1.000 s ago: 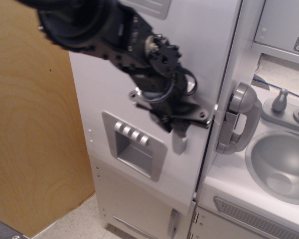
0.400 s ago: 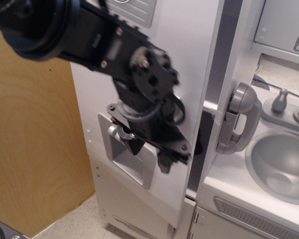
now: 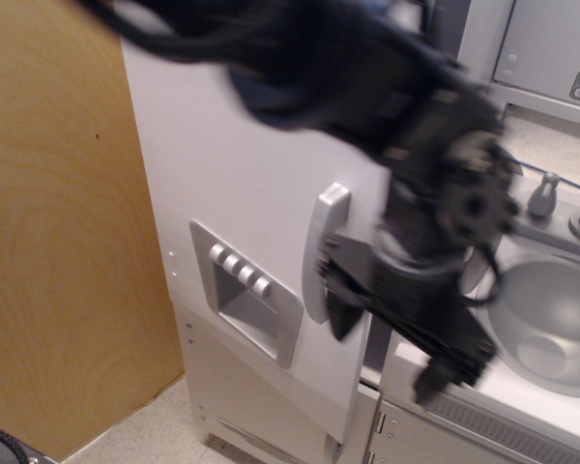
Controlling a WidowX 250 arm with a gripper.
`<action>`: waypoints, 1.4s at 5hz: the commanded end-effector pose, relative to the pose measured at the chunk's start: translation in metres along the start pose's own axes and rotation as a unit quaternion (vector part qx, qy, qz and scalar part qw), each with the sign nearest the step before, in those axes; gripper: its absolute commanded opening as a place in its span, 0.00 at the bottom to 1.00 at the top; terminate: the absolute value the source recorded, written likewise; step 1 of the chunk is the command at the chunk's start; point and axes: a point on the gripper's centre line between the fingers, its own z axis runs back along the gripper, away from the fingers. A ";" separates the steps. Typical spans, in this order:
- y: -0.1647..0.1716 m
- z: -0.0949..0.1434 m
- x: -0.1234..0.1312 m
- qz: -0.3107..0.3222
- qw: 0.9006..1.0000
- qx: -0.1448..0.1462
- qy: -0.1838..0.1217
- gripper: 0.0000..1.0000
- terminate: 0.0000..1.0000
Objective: Open fridge
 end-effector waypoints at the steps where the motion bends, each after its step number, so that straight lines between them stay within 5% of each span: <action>1: -0.046 0.000 0.039 -0.037 0.999 -0.033 -0.015 1.00 0.00; 2: -0.055 -0.009 0.050 -0.048 0.998 -0.049 0.001 1.00 0.00; 3: -0.044 -0.002 0.072 -0.027 0.998 -0.046 -0.027 1.00 0.00; 5: 0.010 -0.004 0.099 0.055 0.997 -0.041 -0.042 1.00 0.00; 7: 0.030 -0.011 0.036 0.075 0.997 0.028 -0.020 1.00 0.00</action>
